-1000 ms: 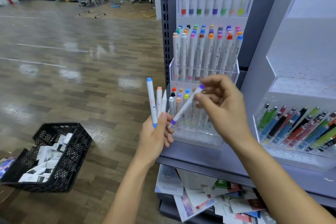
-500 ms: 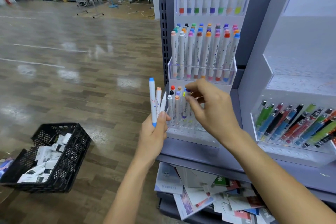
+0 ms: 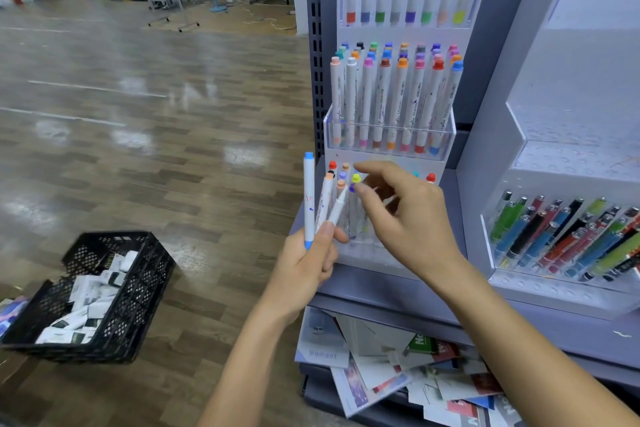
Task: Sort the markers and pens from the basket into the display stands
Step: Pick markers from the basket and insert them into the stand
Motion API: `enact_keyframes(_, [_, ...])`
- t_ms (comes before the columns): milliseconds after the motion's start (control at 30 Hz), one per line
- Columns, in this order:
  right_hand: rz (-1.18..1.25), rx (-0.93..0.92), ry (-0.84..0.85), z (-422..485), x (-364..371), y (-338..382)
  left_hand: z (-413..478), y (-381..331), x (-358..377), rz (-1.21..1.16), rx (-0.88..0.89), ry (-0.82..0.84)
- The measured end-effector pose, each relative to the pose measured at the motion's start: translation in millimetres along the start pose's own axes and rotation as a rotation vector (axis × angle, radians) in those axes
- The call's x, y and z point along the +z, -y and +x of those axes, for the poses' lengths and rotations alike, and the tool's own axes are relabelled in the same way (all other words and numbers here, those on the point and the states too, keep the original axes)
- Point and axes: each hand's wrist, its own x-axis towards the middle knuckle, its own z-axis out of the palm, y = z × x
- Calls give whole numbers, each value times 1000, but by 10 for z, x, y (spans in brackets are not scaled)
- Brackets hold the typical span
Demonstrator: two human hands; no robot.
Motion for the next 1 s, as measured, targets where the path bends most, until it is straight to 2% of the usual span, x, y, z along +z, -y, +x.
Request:
enact_keyframes(100, [287,131,173,-52,-29,77,-6,-8,19,-30,-9,87])
enact_keyframes(167, [399,196,196,-69,-28,90,-2,-17,46,-23,-14,111])
enact_keyframes(233, [483,242,155,-75,-43,90,-3,-27,65,-9,-24,102])
enact_keyframes(400, [474,229,-12,-42,-148,12,8,-39,40,69,-10,71])
enact_keyframes(467, [279,92,-68,-53,-179,-35,12,-52,43,86,-1,35])
enact_keyframes(567, [-165,-261,-164,-104,-157,-127,30,-69,56,95,21,-18])
enact_keyframes(700, [-297,-564,-62,-176,-30,-154,30,-130,82,90,66,20])
enact_keyframes(833, [-303,-599,-68,-171,15,-134,21,-171,71,61,85,54])
enact_keyframes(1000, [-268,-579,-164,-93,-91,-143,42,-199,46,-82,118,-36])
